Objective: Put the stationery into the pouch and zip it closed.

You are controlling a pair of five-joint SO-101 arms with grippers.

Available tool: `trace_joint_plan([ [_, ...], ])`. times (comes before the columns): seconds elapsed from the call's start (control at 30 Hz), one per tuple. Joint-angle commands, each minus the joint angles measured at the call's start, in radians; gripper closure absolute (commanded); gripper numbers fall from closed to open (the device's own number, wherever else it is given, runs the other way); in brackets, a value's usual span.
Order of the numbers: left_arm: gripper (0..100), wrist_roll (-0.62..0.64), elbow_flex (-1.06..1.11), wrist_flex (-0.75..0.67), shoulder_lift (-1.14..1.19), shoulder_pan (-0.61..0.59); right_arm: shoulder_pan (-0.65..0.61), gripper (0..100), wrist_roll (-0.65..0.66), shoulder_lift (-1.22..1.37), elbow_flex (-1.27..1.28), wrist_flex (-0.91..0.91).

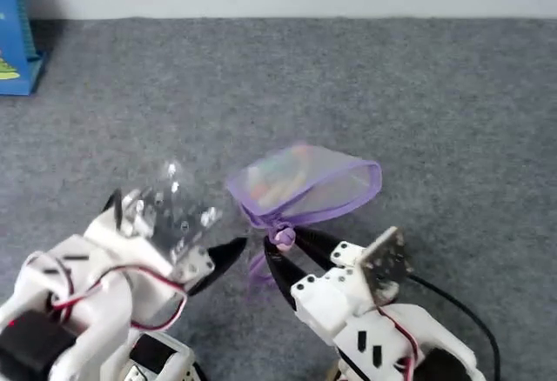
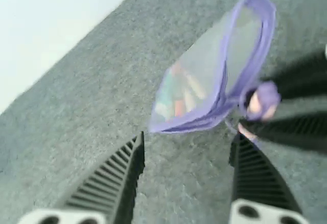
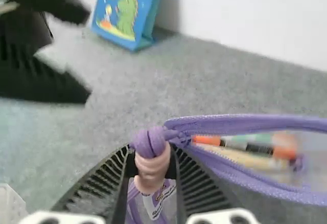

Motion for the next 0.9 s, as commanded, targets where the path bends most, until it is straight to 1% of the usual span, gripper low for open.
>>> trace_joint_plan([
  [0.0,73,-0.035,0.148,-0.097,-0.140,0.006,0.010,99.1,0.023,-0.015,-0.110,0.016],
  [0.13,69,-0.064,0.384,-0.187,-0.330,0.005,0.010,99.1,0.041,-0.015,-0.115,0.030],
  [0.23,69,-0.060,0.562,-0.293,-0.443,0.002,0.010,99.1,0.043,-0.015,-0.120,0.025],
  [0.37,69,-0.060,0.727,-0.430,-0.517,-0.060,0.008,99.1,0.075,-0.015,-0.120,0.031],
  [0.43,69,-0.060,0.768,-0.474,-0.529,-0.068,0.008,99.1,0.083,-0.015,-0.120,0.050],
  [0.53,69,-0.060,0.800,-0.508,-0.532,-0.061,0.007,99.1,0.115,-0.015,-0.120,0.079],
  [0.67,69,-0.058,0.840,-0.565,-0.532,-0.060,0.007,99.1,0.127,-0.015,-0.120,0.107],
  [0.87,69,-0.055,0.878,-0.562,-0.534,0.048,0.007,99.1,0.127,-0.015,-0.120,0.107],
])
